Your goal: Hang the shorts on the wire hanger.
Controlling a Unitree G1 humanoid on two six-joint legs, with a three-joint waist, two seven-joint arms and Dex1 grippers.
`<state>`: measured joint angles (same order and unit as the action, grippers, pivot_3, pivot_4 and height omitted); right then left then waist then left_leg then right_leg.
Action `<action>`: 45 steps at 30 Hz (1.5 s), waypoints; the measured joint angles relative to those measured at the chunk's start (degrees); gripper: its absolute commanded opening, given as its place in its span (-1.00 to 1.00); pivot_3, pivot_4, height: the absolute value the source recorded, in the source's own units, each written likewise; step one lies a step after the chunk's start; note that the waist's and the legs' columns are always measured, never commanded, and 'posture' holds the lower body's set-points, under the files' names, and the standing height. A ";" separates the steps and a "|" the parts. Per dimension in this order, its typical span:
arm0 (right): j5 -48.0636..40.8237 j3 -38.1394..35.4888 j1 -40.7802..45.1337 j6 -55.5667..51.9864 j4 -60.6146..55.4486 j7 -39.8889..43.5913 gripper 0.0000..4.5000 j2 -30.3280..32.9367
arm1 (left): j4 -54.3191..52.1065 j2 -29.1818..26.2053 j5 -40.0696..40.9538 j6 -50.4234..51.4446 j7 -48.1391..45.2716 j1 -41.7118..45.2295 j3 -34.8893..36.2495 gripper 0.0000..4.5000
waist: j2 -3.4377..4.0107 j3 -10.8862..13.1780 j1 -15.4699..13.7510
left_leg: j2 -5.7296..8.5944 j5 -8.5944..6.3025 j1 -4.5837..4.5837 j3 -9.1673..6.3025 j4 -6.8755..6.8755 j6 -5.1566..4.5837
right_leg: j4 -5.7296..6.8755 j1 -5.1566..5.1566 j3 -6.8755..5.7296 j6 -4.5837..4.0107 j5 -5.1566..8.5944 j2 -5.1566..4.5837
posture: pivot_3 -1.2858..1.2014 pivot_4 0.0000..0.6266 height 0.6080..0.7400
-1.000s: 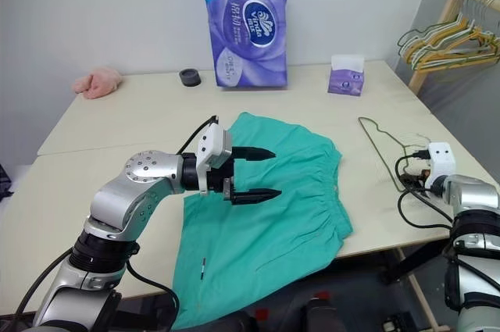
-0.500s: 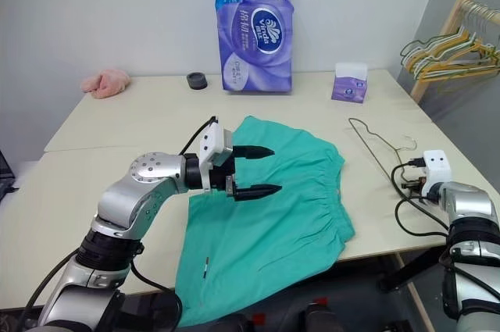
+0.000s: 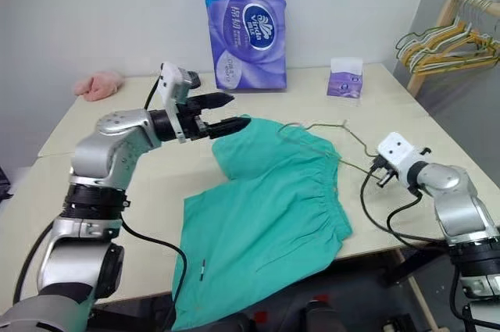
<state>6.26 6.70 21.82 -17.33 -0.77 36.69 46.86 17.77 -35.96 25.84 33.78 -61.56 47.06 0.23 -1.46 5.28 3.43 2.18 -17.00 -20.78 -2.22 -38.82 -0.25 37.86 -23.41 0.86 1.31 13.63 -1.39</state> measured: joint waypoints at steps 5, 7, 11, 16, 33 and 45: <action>5.69 1.99 -0.03 12.84 -1.61 -1.39 -0.99 0.67 | 5.17 -5.07 -0.95 4.25 -7.49 0.00 -2.30 1.00 | 0.00 0.01 -0.14 | 0.02 0.00 -0.02 0.00 -0.01 0.01 | 0.00 -0.03 0.02 0.00 0.00 0.00 | -0.04 -0.79 1.00; 7.80 2.33 0.33 17.46 -1.67 -2.22 -0.99 0.67 | 5.43 -6.07 -2.21 4.47 -10.00 -0.36 -4.27 1.00 | -0.01 0.02 -0.42 | 0.04 0.00 -0.03 -0.01 -0.02 0.01 | -0.01 -0.02 0.00 0.00 0.00 0.00 | -0.04 -0.79 1.00; 10.46 2.53 1.54 24.35 -1.79 -3.76 -0.99 0.33 | 5.12 -6.28 -3.63 4.43 -11.79 -2.44 -6.04 1.00 | -0.01 0.02 -0.42 | 0.03 0.00 -0.03 0.00 -0.02 0.01 | 0.00 -0.03 0.03 -0.02 0.00 -0.03 | -0.04 -0.79 1.00; 11.64 2.54 1.66 30.69 -3.13 -4.64 -0.99 -0.88 | 4.01 -6.16 -5.87 3.28 -12.86 -5.76 -8.98 1.00 | -0.01 0.03 -0.26 | 0.00 0.00 -0.03 0.00 -0.02 0.02 | 0.02 -0.05 0.04 -0.04 0.01 -0.02 | -0.04 -0.79 1.00; 12.86 2.70 1.81 35.70 -5.24 -4.12 -1.00 -4.19 | -1.47 -4.11 -6.58 4.78 -17.72 -9.67 -11.26 0.32 | -0.01 0.03 -0.18 | 0.01 -0.01 -0.03 0.00 -0.02 0.01 | 0.04 -0.04 0.04 -0.06 0.02 -0.02 | -0.04 -0.79 1.00; 11.60 2.54 1.46 35.44 -5.25 -2.16 -1.00 -4.85 | -2.22 -4.03 -6.50 5.64 -18.87 -10.80 -11.28 -0.99 | -0.01 0.03 -0.19 | 0.01 -0.01 -0.03 0.00 -0.03 0.01 | 0.04 -0.04 0.04 -0.06 0.02 -0.01 | -0.05 -0.79 1.00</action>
<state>17.86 9.24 23.28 18.11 -6.01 34.53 42.01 15.55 -39.99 19.34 39.42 -80.43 36.26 -11.05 -1.47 5.31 3.24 2.19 -17.00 -20.80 -2.22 -38.85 -0.25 37.90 -23.45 0.90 1.25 13.65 -1.40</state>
